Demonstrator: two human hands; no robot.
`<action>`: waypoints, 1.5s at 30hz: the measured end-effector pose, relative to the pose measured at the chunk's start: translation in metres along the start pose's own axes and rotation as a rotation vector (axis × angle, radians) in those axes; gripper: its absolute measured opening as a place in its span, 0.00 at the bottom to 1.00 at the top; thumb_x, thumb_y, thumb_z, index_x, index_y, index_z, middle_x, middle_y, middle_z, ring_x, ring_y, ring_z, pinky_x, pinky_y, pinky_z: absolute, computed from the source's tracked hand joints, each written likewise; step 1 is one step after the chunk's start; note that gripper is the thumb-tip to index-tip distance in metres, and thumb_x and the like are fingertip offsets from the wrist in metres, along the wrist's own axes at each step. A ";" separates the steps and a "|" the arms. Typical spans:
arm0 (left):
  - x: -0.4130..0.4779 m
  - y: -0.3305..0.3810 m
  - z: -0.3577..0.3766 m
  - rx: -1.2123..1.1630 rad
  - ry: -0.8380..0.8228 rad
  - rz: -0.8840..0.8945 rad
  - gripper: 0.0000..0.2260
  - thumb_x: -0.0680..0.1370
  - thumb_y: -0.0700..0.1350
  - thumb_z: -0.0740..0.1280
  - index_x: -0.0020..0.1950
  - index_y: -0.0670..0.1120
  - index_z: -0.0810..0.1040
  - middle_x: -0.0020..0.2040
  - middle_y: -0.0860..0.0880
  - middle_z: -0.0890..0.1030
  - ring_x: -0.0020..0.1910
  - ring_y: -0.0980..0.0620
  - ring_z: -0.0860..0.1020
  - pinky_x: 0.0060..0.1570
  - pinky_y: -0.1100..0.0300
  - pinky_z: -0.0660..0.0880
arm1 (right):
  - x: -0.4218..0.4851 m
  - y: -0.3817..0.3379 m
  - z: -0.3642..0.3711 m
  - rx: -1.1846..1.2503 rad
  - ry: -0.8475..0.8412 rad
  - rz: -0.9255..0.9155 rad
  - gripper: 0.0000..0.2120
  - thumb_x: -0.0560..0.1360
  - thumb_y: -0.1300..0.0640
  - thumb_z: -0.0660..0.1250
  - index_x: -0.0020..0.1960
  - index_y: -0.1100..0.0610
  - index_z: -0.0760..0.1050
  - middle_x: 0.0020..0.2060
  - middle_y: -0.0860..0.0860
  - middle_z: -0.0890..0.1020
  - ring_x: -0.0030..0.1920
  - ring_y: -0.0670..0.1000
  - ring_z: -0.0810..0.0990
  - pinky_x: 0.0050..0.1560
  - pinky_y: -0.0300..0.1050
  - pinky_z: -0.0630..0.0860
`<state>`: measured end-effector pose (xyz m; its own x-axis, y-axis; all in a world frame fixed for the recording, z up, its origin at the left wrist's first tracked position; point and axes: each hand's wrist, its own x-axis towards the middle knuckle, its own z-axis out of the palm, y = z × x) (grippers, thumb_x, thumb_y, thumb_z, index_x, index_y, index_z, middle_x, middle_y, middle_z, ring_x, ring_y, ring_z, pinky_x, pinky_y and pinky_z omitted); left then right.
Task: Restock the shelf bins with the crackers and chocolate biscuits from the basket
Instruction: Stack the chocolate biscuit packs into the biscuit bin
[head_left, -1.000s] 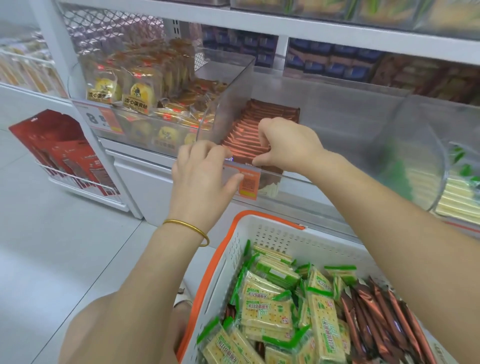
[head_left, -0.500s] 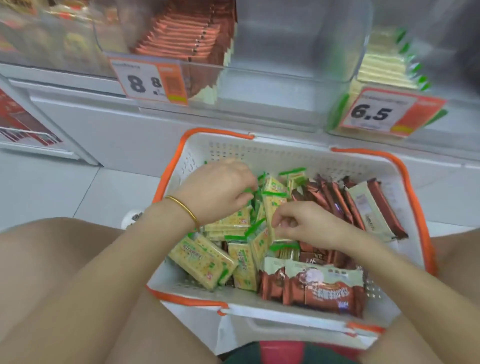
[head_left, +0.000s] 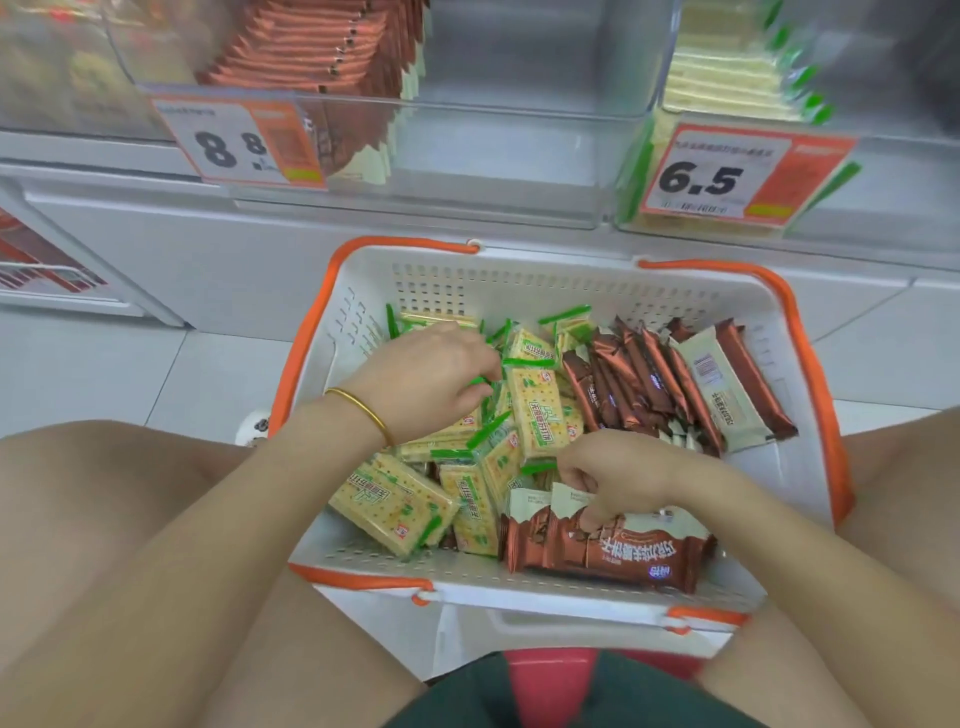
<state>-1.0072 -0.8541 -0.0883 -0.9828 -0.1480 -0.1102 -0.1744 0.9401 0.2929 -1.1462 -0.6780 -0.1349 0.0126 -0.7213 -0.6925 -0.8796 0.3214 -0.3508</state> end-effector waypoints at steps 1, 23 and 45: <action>0.000 0.001 0.000 -0.013 -0.008 -0.003 0.11 0.80 0.48 0.61 0.59 0.49 0.78 0.56 0.52 0.78 0.59 0.52 0.72 0.60 0.55 0.69 | -0.001 0.001 -0.003 0.074 0.007 -0.003 0.19 0.68 0.54 0.75 0.36 0.52 0.63 0.33 0.47 0.69 0.33 0.47 0.66 0.32 0.44 0.62; -0.021 -0.021 -0.089 -0.980 0.206 -0.315 0.07 0.71 0.36 0.71 0.45 0.45 0.78 0.38 0.49 0.82 0.35 0.55 0.79 0.35 0.63 0.78 | -0.044 -0.066 -0.122 1.067 0.797 -0.264 0.25 0.65 0.68 0.74 0.56 0.46 0.76 0.46 0.52 0.83 0.43 0.49 0.83 0.44 0.44 0.81; -0.015 -0.119 -0.114 -0.038 0.871 -0.505 0.09 0.73 0.46 0.71 0.52 0.47 0.79 0.52 0.47 0.77 0.56 0.44 0.72 0.55 0.58 0.62 | 0.093 -0.161 -0.274 0.203 0.975 0.049 0.12 0.68 0.55 0.75 0.46 0.55 0.74 0.49 0.52 0.78 0.50 0.56 0.79 0.45 0.49 0.76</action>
<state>-0.9781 -0.9990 -0.0129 -0.4921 -0.7137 0.4985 -0.5694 0.6970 0.4358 -1.1335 -0.9645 0.0300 -0.4974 -0.8639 0.0792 -0.7697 0.3973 -0.4998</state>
